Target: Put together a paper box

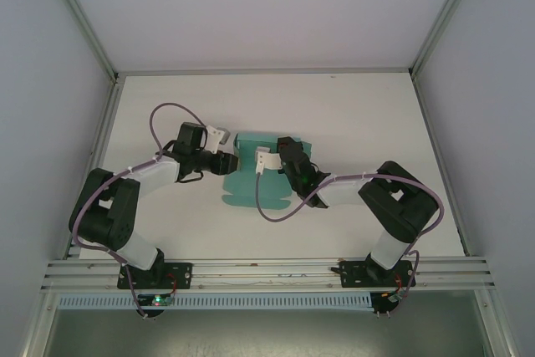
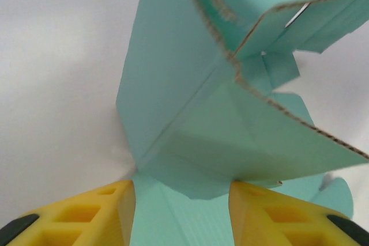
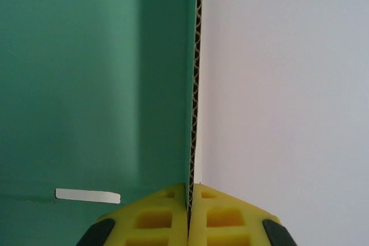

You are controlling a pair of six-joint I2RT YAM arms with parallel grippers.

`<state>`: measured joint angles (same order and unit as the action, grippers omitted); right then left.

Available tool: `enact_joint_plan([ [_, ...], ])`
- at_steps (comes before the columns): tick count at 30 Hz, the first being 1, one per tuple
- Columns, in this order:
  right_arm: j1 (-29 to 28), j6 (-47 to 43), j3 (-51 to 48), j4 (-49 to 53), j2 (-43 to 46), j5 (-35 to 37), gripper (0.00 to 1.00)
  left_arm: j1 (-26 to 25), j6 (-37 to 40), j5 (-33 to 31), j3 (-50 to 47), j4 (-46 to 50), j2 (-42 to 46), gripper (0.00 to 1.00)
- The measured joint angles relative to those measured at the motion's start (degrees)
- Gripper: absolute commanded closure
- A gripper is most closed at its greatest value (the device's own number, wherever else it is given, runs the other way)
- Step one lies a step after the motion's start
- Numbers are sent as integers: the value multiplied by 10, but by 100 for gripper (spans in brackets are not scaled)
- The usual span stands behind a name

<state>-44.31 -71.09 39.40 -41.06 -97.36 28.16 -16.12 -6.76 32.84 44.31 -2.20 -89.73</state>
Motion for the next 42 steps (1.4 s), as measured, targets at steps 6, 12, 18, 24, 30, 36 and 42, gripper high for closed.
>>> enact_joint_plan([
  [6,-6,0,-2,-4,-7,4,100,-5,12,-40,2,-32,-12,40],
  [12,-6,0,-4,-6,-7,4,100,-12,18,-58,21,-43,-44,41],
  [18,-6,2,-4,-6,-7,8,100,-19,13,-69,40,-71,-79,47],
  [24,-6,8,-4,-4,-7,8,100,-42,11,-115,67,-90,-117,53],
  [30,-6,18,4,11,-7,8,100,-47,3,-142,67,-126,-130,89],
  [36,-6,35,11,27,-7,10,100,-77,10,-243,67,-133,-130,100],
  [42,-6,70,18,37,-7,9,100,-125,-37,-392,75,-135,-139,100],
])
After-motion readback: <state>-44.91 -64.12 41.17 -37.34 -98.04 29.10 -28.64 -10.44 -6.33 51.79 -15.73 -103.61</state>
